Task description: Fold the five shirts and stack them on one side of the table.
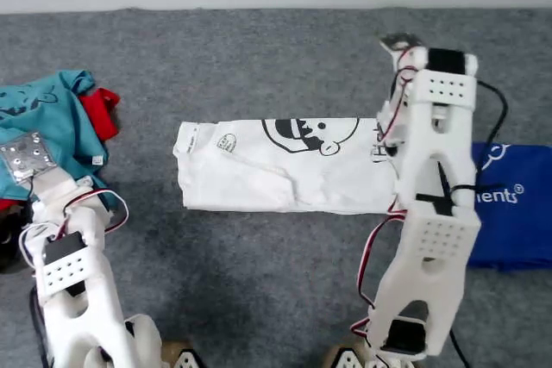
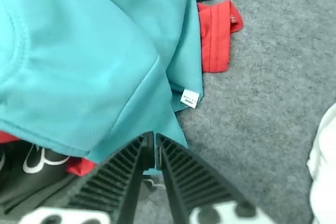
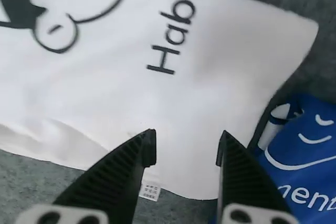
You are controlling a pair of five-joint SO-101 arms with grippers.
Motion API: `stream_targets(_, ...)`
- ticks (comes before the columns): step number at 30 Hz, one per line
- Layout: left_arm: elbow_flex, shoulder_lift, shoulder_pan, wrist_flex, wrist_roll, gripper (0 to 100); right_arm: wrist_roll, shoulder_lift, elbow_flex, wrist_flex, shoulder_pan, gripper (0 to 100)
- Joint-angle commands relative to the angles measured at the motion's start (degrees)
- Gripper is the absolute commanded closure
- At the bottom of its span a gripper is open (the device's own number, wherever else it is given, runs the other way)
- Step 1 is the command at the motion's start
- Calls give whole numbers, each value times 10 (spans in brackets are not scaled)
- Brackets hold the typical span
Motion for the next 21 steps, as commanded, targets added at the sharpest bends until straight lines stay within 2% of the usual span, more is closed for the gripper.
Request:
stream_targets(1,-2,-18,6,-15,-10,984,-7,13,-5,-3,20,801)
stream_targets(9,-2,-18,7,-15,-10,984,-39,63,-5,-51,34,801)
stream_targets(21,-2,-18,7,-15,-10,984,-44,51,-5,-51,52,802)
